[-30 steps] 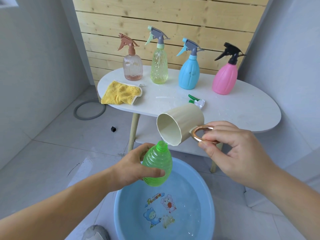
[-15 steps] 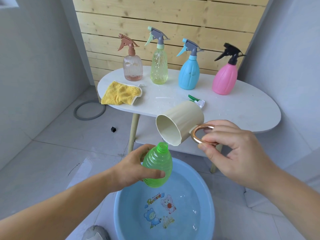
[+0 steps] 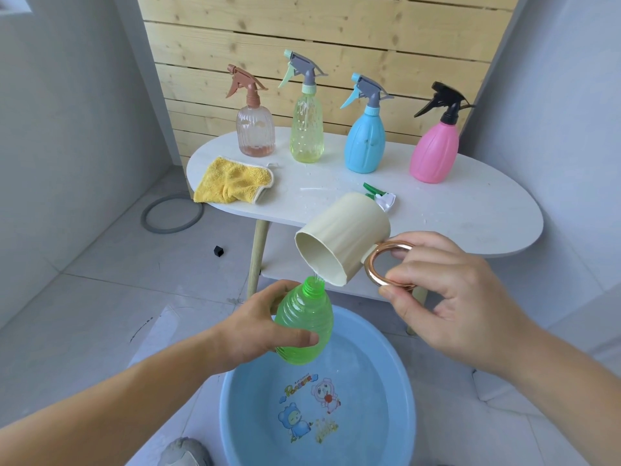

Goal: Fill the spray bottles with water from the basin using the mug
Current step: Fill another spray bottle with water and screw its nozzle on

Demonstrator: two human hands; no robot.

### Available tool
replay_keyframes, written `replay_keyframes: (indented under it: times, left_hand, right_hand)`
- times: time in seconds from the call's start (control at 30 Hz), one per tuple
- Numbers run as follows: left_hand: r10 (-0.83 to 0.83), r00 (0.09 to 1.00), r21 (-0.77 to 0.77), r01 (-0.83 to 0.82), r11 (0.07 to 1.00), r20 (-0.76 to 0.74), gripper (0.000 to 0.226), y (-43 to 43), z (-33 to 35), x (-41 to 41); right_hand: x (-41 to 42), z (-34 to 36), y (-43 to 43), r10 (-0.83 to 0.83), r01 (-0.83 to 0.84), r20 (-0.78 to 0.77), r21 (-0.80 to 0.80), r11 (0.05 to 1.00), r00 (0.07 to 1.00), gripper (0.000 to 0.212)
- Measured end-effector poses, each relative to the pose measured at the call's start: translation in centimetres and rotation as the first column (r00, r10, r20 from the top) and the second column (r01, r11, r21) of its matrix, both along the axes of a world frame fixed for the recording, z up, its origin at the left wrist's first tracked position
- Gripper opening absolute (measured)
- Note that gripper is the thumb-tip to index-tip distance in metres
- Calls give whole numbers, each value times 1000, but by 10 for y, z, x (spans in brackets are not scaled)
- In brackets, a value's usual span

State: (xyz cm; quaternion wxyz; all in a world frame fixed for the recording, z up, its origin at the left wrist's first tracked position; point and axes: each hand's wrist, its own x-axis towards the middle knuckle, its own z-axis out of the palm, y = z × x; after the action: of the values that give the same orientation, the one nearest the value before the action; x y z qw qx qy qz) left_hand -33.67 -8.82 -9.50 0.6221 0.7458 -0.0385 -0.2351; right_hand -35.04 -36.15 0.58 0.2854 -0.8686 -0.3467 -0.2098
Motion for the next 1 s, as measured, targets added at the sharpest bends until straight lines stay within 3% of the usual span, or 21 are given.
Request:
replay_keyframes:
  times: [0.43,0.5,0.57,0.63,0.73,0.87,1.0]
  left_hand:
    - [-2,1000,-1,2,1000,2,75,-1,3,1]
    - [3,1000,-5,-3,1000,2,73,-1,4,1]
    - [5,1000,-11,-5,1000,9,71,0,6,1]
    - [14,1000,-22,-14,1000,19,72,-1,10,3]
    - [42,999,-70,-40,997,29,71,-4,17,7]
    - [50,998,-100,-45,994,46,64,-13,29,17]
    - [58,995,-122,-48,991,78,62,-27,40,28]
  right_hand:
    - [1,-2,3,66,-54,108,-109,993,992,18]
    - [0,-5,6,12,-10,27,-43,999,1000,21]
    - [-2,-4,9,-56,83,-186,138,987,981,19]
    - [1,-5,8,-61,204,-417,306,930,907,17]
    - [15,-10,1,15,363,-593,512,779,805,21]
    - [42,-7,-18,119,532,-658,690,490,744,28]
    - [73,-2,-57,57,587,-668,689,425,742,30]
